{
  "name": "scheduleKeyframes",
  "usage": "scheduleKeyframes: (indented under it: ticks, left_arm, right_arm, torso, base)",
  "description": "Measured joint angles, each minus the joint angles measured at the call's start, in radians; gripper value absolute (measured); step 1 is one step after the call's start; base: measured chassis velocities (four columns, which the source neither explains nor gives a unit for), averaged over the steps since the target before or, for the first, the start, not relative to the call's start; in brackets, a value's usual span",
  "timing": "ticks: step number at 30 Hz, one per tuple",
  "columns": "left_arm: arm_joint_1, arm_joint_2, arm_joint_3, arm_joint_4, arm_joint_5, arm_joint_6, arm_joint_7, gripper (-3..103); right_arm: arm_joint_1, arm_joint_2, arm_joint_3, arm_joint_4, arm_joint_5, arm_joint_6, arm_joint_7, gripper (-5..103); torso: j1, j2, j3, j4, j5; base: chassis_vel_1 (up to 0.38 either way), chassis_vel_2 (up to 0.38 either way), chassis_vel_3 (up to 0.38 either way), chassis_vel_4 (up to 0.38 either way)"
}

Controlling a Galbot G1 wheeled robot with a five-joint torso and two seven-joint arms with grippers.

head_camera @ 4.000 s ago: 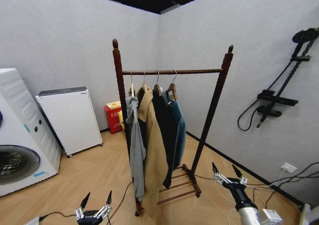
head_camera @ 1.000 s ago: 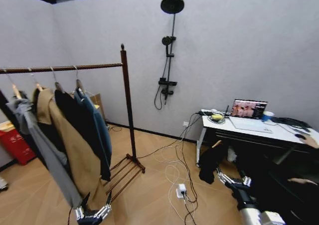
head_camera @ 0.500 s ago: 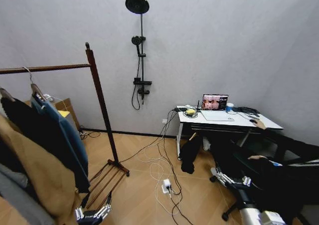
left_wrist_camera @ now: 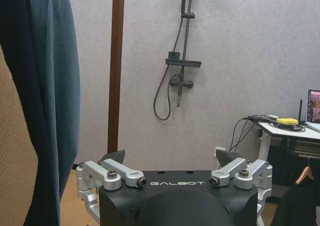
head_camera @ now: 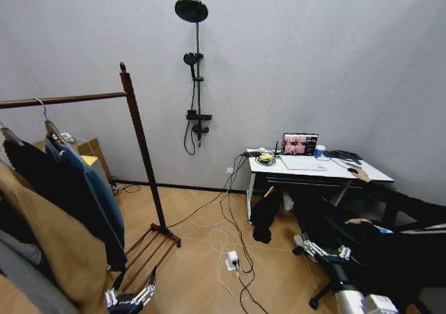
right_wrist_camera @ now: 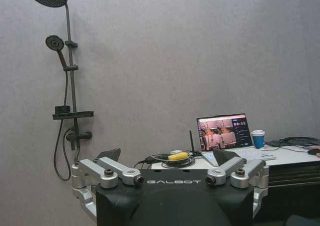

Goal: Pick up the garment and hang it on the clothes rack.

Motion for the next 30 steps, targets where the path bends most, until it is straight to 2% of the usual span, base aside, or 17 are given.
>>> scheduleKeyframes:
  ticks: [16,20,30]
  left_arm:
    - [0.000,0.000,0.000,0.000,0.000,0.000,0.000,100]
    - [0.000,0.000,0.000,0.000,0.000,0.000,0.000,100]
    - [0.000,0.000,0.000,0.000,0.000,0.000,0.000,100]
  right_arm:
    - [-0.002,0.001,-0.001,0.005,0.001,0.009,0.000,100]
    - [-0.003,0.003,-0.006,0.004,0.001,0.011,0.001,100]
    - [0.002,0.004,-0.011,0.005,0.002,0.009,0.001,100]
  torso:
    - [0.001,0.001,0.001,-0.0005,0.0001]
    - [0.000,0.000,0.000,0.0003,0.0002]
    - [0.000,-0.001,0.000,0.0000,0.0000]
  base:
    - [-0.044,-0.050,-0.056,-0.047]
    - [0.000,0.000,0.000,0.000]
    - [0.012,-0.005,-0.009,0.007]
